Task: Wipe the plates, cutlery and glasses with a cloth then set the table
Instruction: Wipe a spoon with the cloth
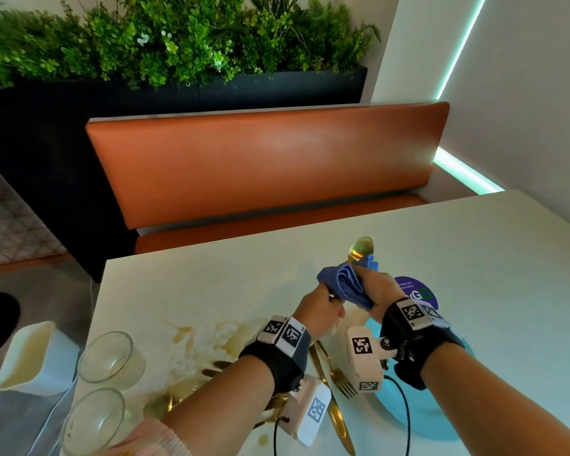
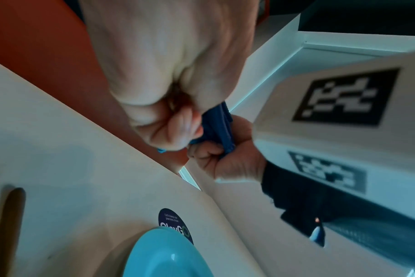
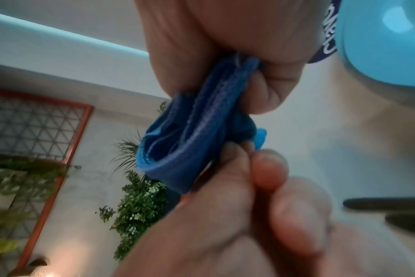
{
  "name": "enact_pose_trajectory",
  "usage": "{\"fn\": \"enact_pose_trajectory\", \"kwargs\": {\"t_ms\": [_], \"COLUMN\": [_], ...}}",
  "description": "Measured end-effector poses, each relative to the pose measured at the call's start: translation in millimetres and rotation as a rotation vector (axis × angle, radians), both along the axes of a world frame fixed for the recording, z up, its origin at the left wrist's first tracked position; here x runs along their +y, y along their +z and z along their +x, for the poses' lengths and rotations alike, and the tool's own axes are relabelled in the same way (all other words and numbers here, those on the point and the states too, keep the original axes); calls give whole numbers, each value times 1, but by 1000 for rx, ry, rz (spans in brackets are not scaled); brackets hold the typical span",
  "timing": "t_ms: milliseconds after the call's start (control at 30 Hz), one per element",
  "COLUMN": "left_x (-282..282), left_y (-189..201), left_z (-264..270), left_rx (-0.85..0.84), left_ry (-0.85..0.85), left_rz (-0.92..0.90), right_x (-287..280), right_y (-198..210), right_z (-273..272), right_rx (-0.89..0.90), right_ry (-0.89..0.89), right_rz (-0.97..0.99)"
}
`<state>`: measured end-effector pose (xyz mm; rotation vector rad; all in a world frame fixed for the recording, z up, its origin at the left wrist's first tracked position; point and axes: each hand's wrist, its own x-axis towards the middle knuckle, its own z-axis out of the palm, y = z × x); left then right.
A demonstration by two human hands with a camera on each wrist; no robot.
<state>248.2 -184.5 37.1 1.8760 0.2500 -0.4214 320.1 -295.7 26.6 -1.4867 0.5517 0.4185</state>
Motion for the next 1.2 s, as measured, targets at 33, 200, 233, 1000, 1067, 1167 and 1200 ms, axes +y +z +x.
{"fn": "enact_pose_trajectory", "kwargs": {"t_ms": [33, 200, 233, 1000, 1067, 1167, 1200], "left_x": [1, 6, 7, 57, 65, 77, 83], "left_y": [1, -8, -10, -36, -44, -55, -58], "left_z": [-3, -10, -9, 54, 58, 66, 69], "left_rx": [29, 48, 34, 126, 154, 146, 145], "left_ry": [20, 39, 74, 271, 300, 391, 425], "left_rz": [-45, -107, -103, -50, -46, -15, 1], "right_x": [-3, -14, -14, 45, 51, 60, 62], "right_y": [2, 6, 4, -3, -9, -16, -17], "right_z": [4, 16, 15, -3, 0, 6, 8], "right_rx": [-13, -31, -30, -188, -175, -170, -166], "right_ry": [-31, -119, -119, 897, 943, 1000, 1010], "right_rz": [-22, 78, 78, -683, -706, -784, -811]}}
